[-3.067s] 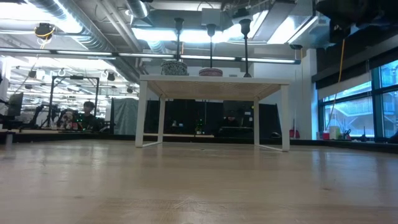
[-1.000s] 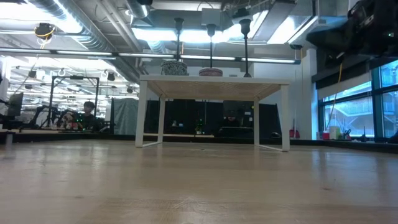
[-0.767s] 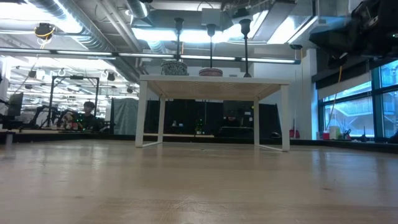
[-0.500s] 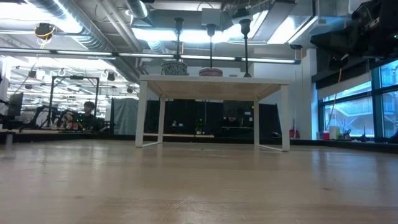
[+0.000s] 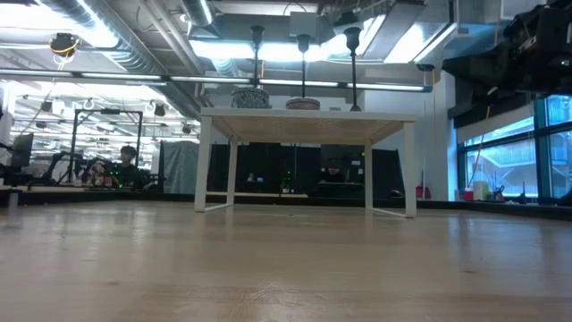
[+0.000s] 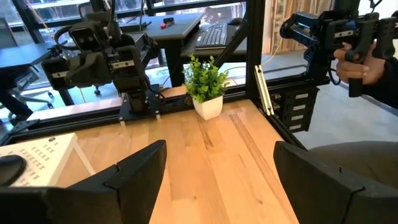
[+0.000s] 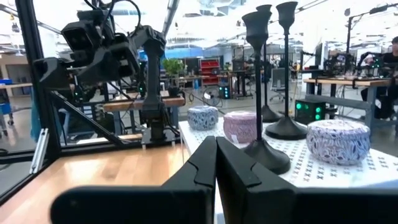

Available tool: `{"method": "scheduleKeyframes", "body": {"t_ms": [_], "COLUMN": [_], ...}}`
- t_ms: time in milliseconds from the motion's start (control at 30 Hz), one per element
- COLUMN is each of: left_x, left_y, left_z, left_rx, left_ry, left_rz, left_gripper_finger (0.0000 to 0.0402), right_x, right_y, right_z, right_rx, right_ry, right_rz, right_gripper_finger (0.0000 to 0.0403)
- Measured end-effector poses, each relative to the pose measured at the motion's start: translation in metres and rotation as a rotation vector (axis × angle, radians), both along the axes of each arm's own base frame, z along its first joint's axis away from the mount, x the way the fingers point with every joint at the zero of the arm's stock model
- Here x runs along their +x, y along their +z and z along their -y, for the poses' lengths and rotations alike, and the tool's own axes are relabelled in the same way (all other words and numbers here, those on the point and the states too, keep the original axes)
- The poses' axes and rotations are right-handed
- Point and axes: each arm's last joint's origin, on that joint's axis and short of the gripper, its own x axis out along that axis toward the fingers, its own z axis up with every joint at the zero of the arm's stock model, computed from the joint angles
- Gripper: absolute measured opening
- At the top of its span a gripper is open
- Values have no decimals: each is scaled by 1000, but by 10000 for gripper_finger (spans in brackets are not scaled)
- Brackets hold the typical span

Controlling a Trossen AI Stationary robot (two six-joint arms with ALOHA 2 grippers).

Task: Pick & Place candle stick holders
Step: Return to Home Position

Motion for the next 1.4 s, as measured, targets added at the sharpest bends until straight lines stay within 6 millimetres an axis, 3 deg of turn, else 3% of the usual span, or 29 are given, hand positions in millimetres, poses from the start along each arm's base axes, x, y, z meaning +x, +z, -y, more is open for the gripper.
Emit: {"method": "scheduleKeyframes", "body": {"t_ms": [367,600,1167,1400], "left_x": [1,0,0,1], "left_y": [3,3,3,4], "left_z": [0,0,0,0], "left_rx": [14,15,31,17], "left_ry": [-5,-5,-9,-114], "left_rz": [36,37,41,41], "left_gripper_finger": [294,294,294,294], "right_x": [0,0,0,0], "right_y": [0,-12,-12,-12], "right_z": [-1,5,4,4], "right_rx": [0,110,90,90], "right_ry": [27,-154,-120,-120], "right_rz": [1,-104,-112,-112], "right_gripper_finger": [10,10,10,10]}}
